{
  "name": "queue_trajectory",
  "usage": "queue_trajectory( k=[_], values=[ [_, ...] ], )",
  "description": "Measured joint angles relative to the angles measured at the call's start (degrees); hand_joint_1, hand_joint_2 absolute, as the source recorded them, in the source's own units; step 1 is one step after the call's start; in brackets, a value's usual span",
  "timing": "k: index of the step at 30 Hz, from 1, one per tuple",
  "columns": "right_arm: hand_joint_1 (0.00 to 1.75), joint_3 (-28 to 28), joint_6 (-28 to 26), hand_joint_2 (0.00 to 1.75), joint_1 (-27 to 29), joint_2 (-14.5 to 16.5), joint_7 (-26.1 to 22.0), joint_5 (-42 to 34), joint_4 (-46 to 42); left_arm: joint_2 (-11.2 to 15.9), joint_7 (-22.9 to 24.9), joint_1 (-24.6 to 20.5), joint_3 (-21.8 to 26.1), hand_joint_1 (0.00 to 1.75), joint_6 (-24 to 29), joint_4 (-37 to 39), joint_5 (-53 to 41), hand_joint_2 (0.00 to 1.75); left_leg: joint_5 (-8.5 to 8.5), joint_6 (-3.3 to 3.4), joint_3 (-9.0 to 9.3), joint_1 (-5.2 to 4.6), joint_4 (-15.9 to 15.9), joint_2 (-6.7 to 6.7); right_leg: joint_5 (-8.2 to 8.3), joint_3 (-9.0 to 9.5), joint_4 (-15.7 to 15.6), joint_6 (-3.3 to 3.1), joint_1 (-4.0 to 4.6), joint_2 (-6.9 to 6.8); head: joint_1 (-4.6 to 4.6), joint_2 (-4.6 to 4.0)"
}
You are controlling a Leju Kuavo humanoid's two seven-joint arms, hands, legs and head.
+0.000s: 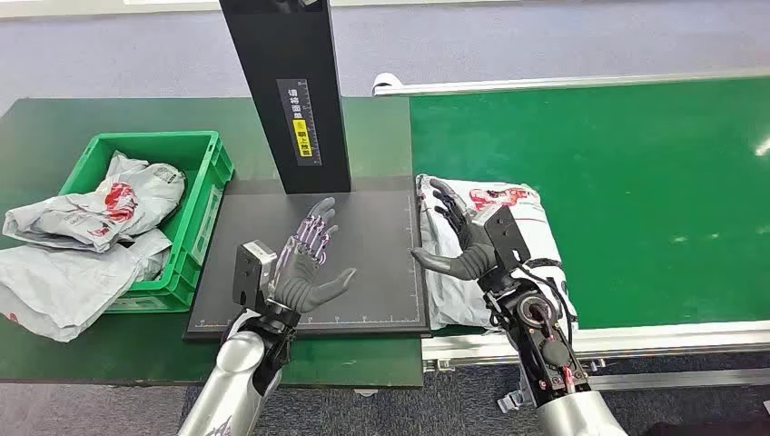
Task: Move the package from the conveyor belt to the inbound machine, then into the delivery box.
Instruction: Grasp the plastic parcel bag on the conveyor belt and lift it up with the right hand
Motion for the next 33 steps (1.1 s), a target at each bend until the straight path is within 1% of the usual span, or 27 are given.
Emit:
queue_trajectory(
  k=[2,3,4,6,8,9,12,16,18,22,27,30,33],
  values=[
    [0.0,0.1,-1.9,1.75,0.0,-0.1,0.6,2.0,0.0,0.0,0.0,0.0,0.0,0.0,0.0,0.0,0.0,1.75,0.0,0.0,0.0,0.0,0.0,0.0,0.0,0.0,0.0,0.0,0.0,0.0,-0.01,-0.01],
    [0.0,0.4,-4.6,1.75,-0.1,-0.3,1.8,5.2,0.0,0.0,0.0,0.0,0.0,0.0,0.0,0.0,-0.1,1.75,0.0,0.0,0.0,0.0,0.0,0.0,0.0,0.0,0.0,0.0,0.0,0.0,-0.01,-0.01],
    [0.0,0.8,-8.1,1.75,-0.3,-0.5,3.9,9.5,0.1,0.0,0.2,0.0,0.1,0.0,0.0,0.0,-0.2,1.75,0.0,0.0,0.0,0.0,0.0,0.0,0.0,0.0,0.0,0.0,0.0,0.0,-0.01,-0.01],
    [0.0,1.8,-15.3,1.75,-1.0,-1.2,10.1,20.2,0.6,0.0,0.8,0.0,0.1,0.0,-0.3,-0.1,-0.4,1.75,0.0,0.0,-0.01,0.0,0.0,-0.01,0.0,0.01,0.0,0.0,0.0,0.0,-0.01,-0.01],
    [0.0,2.2,-18.5,1.75,-1.7,-1.8,14.9,28.1,1.6,0.0,1.6,0.1,0.2,0.0,-0.8,-0.2,-0.5,1.75,0.0,0.0,-0.01,0.0,0.0,-0.01,0.0,0.01,0.0,0.0,0.0,0.0,0.0,0.0],
    [0.0,2.2,-18.9,1.75,-1.8,-2.1,16.0,30.3,2.1,0.0,1.8,0.1,0.3,0.0,-0.9,-0.2,-0.5,1.75,0.0,0.0,-0.01,0.0,0.0,0.0,0.0,0.01,0.0,0.0,0.0,0.0,0.0,0.0],
    [0.0,2.2,-18.6,1.75,-2.1,-2.5,18.2,34.2,3.6,0.0,2.2,0.0,0.4,0.0,-1.1,-0.2,-0.6,1.75,0.0,0.0,0.0,0.0,0.0,-0.01,0.0,0.0,0.0,0.0,0.0,0.0,-0.02,-0.01],
    [0.0,2.2,-15.2,1.75,-2.6,-3.0,25.2,41.5,6.8,-0.2,2.8,-0.3,0.7,0.0,-1.7,-0.2,-0.7,1.75,0.0,0.0,-0.01,0.0,0.0,-0.03,-0.01,-0.01,0.0,0.0,0.0,-0.01,-0.01,-0.01],
    [0.0,2.0,-14.2,1.75,-2.6,-3.3,27.0,44.0,8.8,-0.3,3.0,-0.7,0.8,0.0,-1.9,-0.2,-0.8,1.75,0.0,0.0,-0.02,0.0,0.0,-0.01,-0.01,0.0,0.0,0.01,0.0,0.0,-0.01,0.0],
    [0.0,1.3,-13.5,1.75,-2.8,-3.5,28.6,46.3,12.1,-0.7,3.1,-0.9,0.9,0.0,-2.0,0.1,-1.2,1.75,-0.01,0.0,-0.02,0.0,0.0,-0.02,0.0,0.0,0.0,0.01,0.0,0.0,-0.01,0.0],
    [0.0,0.6,-12.6,1.75,-3.3,-3.5,29.4,47.2,14.8,-1.0,3.1,-1.1,1.0,0.0,-2.0,0.5,-1.3,1.75,-0.01,0.0,-0.01,0.0,0.0,-0.01,0.0,-0.01,0.0,0.01,0.0,0.0,-0.02,0.0],
    [0.0,0.2,-9.5,1.75,-3.9,-3.5,30.2,48.4,16.8,-1.3,3.0,-1.4,1.0,0.0,-2.4,0.9,-1.6,1.75,-0.01,0.0,-0.01,0.0,0.0,-0.03,-0.01,-0.01,0.0,0.01,0.0,0.0,-0.02,0.0],
    [0.0,0.1,-6.7,1.75,-4.5,-3.5,28.0,49.2,19.2,-1.4,2.6,-1.9,1.1,0.0,-2.7,1.7,-1.9,1.75,-0.01,0.0,-0.02,0.0,0.0,-0.01,0.0,0.0,0.0,0.01,0.0,0.0,-0.01,-0.01]
  ],
)
